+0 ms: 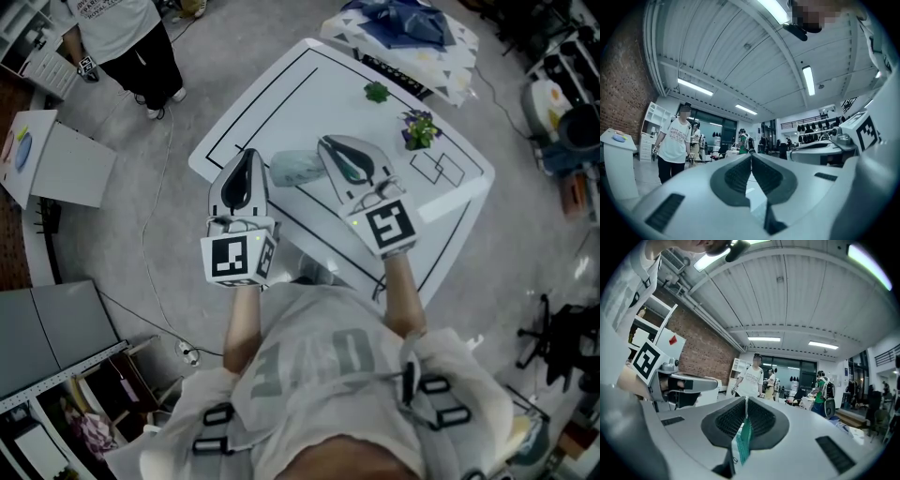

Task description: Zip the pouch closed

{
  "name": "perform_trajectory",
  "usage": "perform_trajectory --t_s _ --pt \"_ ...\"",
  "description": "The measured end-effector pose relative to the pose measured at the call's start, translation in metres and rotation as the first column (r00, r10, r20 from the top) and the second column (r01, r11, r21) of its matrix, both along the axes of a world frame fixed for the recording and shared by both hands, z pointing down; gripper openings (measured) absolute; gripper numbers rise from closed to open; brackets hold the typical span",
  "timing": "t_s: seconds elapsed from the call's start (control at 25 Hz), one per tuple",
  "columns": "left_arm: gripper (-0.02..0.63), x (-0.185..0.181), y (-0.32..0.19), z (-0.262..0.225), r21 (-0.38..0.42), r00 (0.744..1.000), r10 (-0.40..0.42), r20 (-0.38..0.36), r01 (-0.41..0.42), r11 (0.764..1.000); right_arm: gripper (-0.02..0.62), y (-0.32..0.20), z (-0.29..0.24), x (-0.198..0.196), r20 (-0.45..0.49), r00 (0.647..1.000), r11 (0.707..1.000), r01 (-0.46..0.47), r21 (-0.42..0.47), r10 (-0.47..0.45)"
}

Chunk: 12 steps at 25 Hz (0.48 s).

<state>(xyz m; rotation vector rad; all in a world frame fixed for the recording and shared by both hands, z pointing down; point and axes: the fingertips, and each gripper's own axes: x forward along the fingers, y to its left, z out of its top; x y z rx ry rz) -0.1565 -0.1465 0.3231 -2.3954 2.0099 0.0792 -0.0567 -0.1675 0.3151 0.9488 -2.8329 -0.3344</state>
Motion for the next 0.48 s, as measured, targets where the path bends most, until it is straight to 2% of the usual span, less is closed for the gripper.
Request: perform_trajectory --t_s 0.28,0.48 --pt "0.008 0.007 0.001 -0.003 -0.002 0.999 0.04 -0.029 -0.04 0.999 0.021 0.015 -0.008 -0.001 -0.022 0.998 0.998 0.056 0.031 -0.055" --pt "0.009 0.026 -0.003 -0.001 0.002 0.984 0.176 -0.029 -0.176 0.984 0.021 0.021 -0.012 0.002 0.009 0.995 0.995 0.099 0.021 -0.099"
